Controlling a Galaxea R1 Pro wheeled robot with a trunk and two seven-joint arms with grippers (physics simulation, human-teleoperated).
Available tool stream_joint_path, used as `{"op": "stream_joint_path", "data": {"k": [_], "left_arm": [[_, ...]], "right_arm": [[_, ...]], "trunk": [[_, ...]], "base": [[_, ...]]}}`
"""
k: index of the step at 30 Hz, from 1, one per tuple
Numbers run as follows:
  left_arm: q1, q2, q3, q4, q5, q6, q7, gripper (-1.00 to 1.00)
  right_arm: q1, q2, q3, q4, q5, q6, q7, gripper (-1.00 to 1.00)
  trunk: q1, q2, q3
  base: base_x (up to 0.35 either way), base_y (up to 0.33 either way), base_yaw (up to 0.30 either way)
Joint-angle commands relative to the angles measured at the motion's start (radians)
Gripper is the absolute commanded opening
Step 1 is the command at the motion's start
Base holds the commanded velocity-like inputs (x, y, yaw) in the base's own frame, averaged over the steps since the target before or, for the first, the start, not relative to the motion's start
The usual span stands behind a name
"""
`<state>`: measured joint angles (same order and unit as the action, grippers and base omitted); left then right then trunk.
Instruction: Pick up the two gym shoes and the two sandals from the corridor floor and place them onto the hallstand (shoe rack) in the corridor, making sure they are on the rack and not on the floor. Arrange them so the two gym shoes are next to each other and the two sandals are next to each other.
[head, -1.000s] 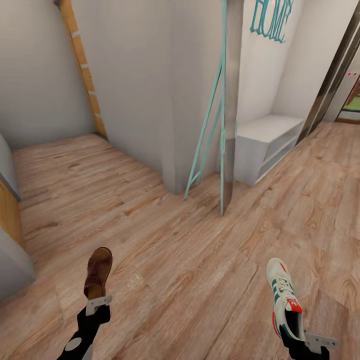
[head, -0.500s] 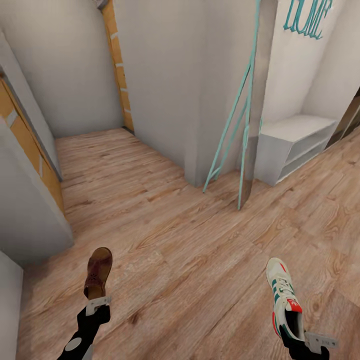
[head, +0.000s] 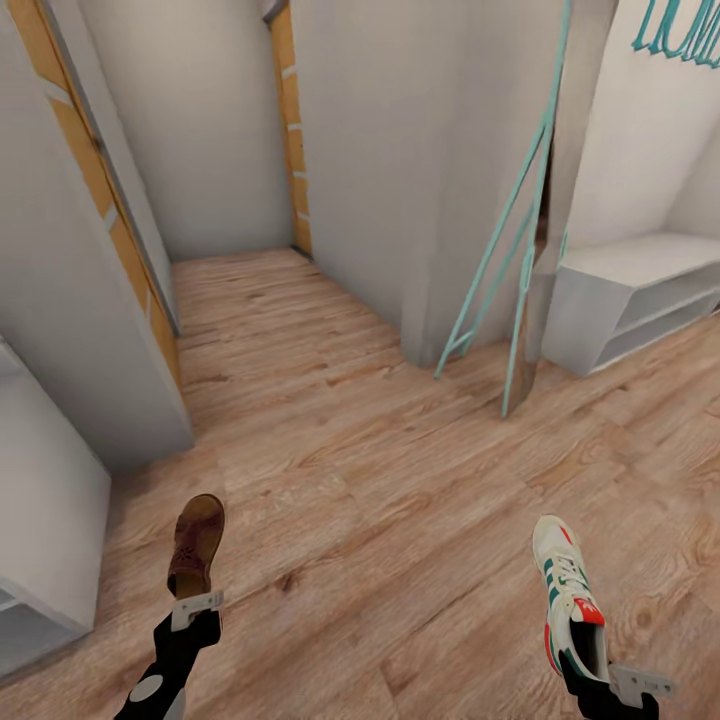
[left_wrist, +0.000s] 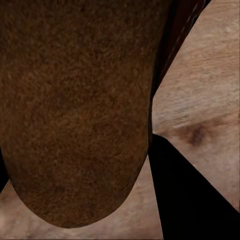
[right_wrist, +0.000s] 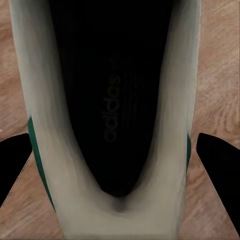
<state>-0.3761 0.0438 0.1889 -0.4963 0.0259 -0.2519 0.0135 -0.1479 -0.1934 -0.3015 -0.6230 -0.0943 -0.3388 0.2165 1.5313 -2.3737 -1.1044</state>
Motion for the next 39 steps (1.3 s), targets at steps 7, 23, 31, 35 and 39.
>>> {"op": "stream_joint_path", "data": {"k": [7,23,31,35,39], "left_arm": [[-0.001,-0.001,0.000,0.002,0.000,-0.003,0.001,-1.00],[0.000,-0.001,0.000,0.004,0.000,-0.003,0.001,-1.00],[-0.001,0.000,0.000,0.004,0.000,-0.003,0.002,-1.00],[-0.001,0.001,0.000,0.004,0.000,-0.003,0.002,-1.00],[0.000,0.001,0.000,0.004,0.000,-0.003,0.002,-1.00]], "right_arm": [[0.000,0.000,-0.002,0.000,-0.010,-0.002,0.009,-1.00],[-0.001,-0.001,0.000,-0.006,-0.008,-0.002,-0.009,-1.00],[-0.001,-0.001,-0.002,-0.006,-0.008,-0.002,-0.015,-1.00],[0.000,-0.001,-0.003,-0.006,-0.008,-0.003,-0.015,-1.00],[-0.001,-0.001,-0.002,-0.006,-0.008,-0.002,-0.016,-1.00]], "trunk": [[0.000,0.000,-0.004],[0.000,0.000,-0.013],[0.000,0.000,-0.016],[0.000,0.000,-0.019],[0.000,0.000,-0.023]], "base": [[-0.011,-0.007,0.278],[0.000,0.000,0.278],[0.000,0.000,0.273],[-0.052,0.000,0.254],[-0.247,0.000,0.247]]}}
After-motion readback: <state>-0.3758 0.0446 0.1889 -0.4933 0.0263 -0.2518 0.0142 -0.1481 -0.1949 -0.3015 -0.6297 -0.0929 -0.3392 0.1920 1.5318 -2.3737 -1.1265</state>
